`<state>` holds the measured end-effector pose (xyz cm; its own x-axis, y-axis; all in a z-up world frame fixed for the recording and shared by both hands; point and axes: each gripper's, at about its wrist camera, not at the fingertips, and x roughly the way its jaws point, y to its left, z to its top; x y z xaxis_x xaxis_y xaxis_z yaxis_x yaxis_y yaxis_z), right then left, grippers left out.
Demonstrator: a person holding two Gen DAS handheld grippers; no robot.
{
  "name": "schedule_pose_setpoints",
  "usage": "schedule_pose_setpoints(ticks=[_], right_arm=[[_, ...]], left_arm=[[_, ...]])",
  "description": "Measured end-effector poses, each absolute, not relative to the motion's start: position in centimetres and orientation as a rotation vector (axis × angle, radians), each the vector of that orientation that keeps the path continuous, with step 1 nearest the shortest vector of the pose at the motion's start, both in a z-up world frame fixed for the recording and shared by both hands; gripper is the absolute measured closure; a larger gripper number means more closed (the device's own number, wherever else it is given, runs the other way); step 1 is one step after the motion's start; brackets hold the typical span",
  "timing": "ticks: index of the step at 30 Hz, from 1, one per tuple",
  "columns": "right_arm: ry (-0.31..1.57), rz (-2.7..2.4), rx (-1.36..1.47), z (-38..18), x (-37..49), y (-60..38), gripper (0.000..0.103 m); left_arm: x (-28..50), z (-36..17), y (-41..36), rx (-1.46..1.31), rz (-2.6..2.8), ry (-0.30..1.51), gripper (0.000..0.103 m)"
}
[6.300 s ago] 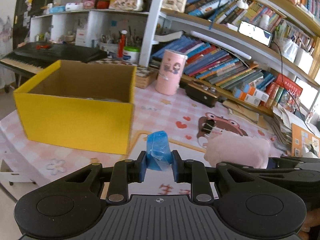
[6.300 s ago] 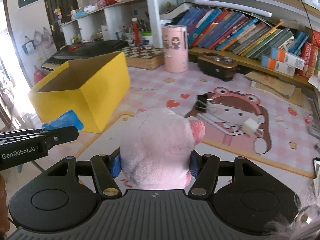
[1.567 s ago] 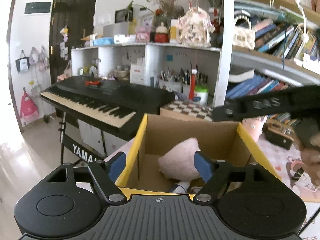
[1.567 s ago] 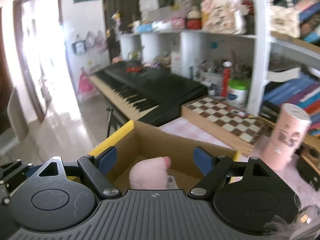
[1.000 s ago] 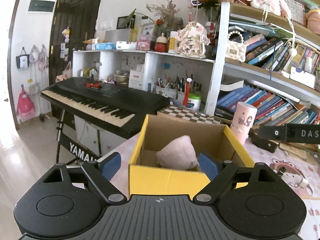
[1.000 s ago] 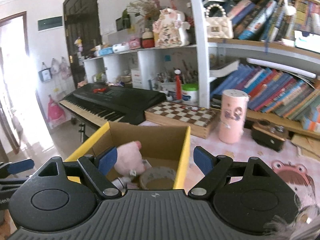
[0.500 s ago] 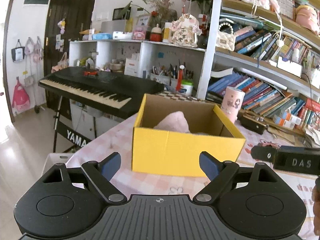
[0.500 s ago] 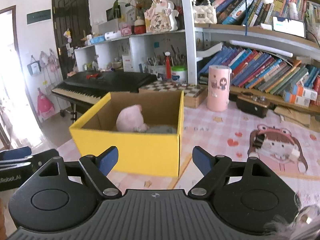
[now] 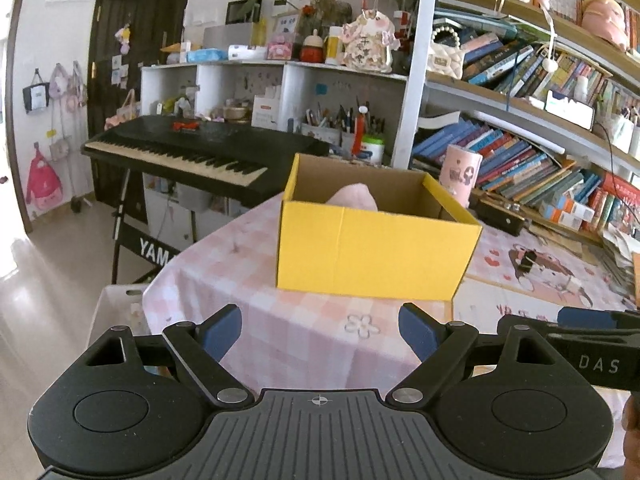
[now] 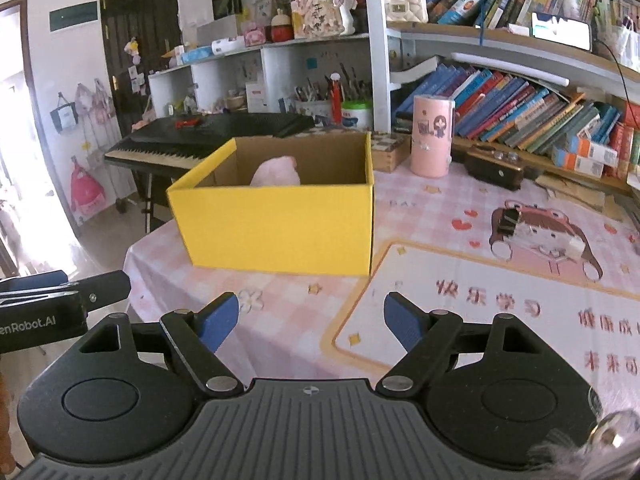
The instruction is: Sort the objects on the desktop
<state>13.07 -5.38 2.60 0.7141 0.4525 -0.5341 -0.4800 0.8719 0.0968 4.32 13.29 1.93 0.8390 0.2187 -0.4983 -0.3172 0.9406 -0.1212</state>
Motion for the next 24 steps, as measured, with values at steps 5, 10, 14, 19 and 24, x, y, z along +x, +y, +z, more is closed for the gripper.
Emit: schedule_pose_setpoints(ticks=[5,10,14,19,24], right_arm=[[0.600,0.519,-0.067,2.1,11.6,-5.3,0.023],[0.636,0.513,-0.091,1.3,10.3,-5.1,0.023],[0.653,0.504,-0.104,0.9,9.6,-5.3,0.024],[0.663,0.470,-0.099,0.8,9.2,-6.3,0.024],[0.675,0.427,-0.087,0.6,9.3,-7.6,0.024]], left_arm=[[3.0,1.3,12.7,-0.204,0.267,0.526,0.015],[2.3,0.7,12.4,-0.214,0.255,0.557,0.015],[2.3,0.2,12.2,-0.228,0.244,0.577,0.015],[2.7,-0.1,11.4,-0.225,0.205,0.590,0.015],[3.6,-0.3,10.3,-0.212,0.160,0.602,0.015]])
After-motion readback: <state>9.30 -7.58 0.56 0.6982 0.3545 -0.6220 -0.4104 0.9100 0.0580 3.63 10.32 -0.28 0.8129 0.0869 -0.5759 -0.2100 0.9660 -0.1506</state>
